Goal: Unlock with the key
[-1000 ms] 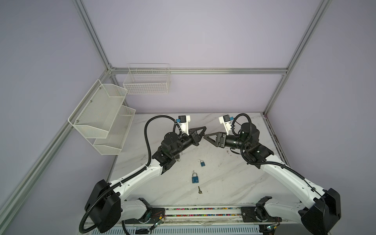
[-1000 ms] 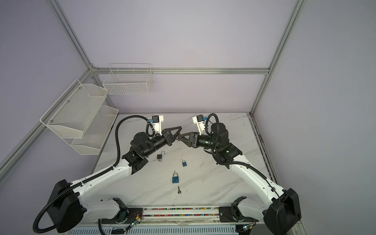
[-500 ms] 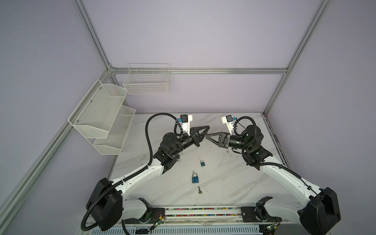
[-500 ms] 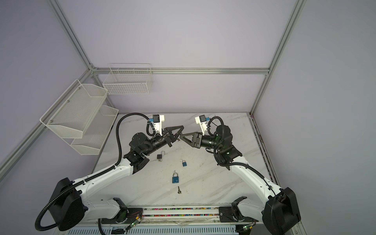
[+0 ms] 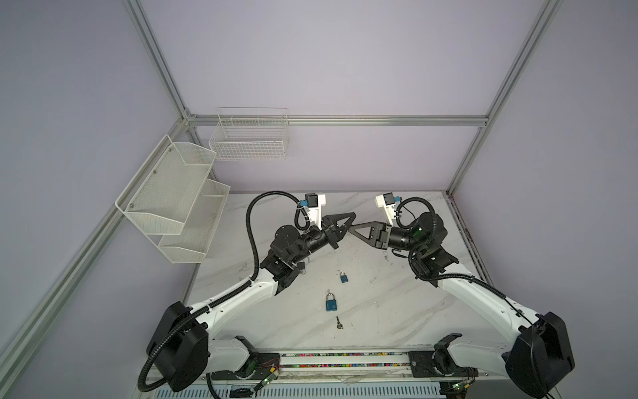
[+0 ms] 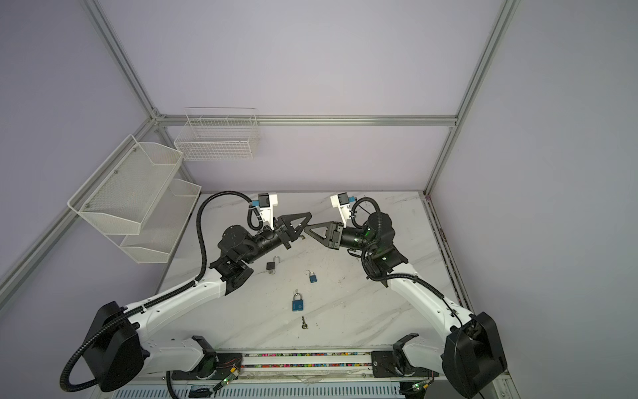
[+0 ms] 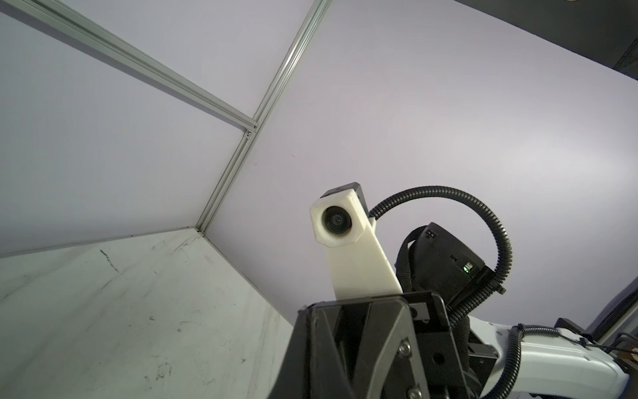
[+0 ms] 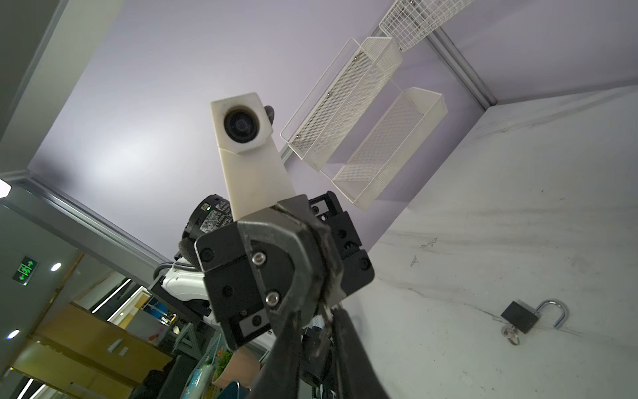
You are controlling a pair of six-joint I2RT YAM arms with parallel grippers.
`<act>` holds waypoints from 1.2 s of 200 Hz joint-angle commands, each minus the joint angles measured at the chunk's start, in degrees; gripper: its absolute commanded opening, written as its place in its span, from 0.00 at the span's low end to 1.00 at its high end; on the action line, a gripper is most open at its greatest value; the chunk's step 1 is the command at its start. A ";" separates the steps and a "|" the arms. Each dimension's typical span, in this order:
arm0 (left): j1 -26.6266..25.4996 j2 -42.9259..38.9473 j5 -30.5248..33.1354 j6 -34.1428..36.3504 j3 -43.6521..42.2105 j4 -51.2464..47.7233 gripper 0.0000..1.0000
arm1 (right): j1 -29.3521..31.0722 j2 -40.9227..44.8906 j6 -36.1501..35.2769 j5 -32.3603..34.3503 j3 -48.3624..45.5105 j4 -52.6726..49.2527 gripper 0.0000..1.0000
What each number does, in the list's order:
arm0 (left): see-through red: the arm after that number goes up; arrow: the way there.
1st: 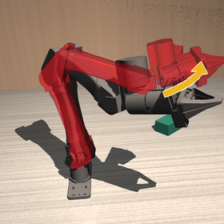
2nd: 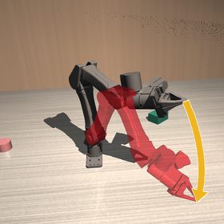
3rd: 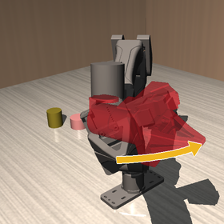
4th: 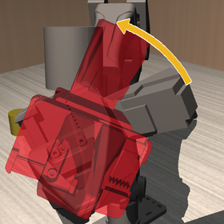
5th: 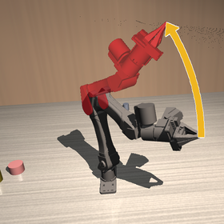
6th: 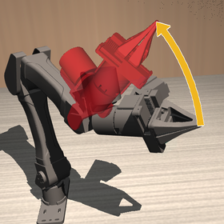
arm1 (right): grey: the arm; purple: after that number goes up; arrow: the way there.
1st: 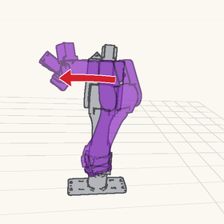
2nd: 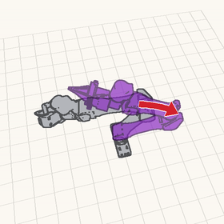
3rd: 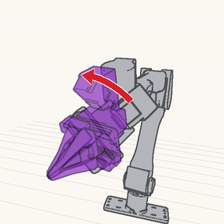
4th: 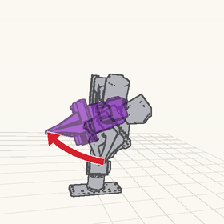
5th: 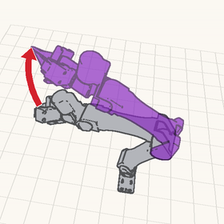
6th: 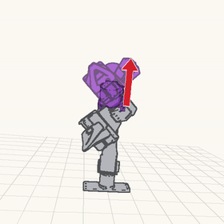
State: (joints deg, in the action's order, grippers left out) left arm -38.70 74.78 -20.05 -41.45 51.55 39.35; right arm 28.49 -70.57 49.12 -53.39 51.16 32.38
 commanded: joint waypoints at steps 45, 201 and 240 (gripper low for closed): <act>-0.38 0.43 -2.89 -0.56 5.90 2.14 0.00 | -0.35 -0.26 0.36 -0.36 1.05 2.60 0.04; -0.25 -5.00 9.29 -8.48 -0.36 5.58 0.47 | -0.30 2.80 6.75 8.25 -2.70 8.22 0.00; -0.24 -4.01 9.66 -8.90 0.13 3.88 0.44 | -0.29 1.32 10.67 8.54 -3.35 13.45 0.00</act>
State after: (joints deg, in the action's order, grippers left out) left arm -38.81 70.65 -11.75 -49.06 52.93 41.17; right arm 28.23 -68.95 55.70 -45.87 48.25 39.18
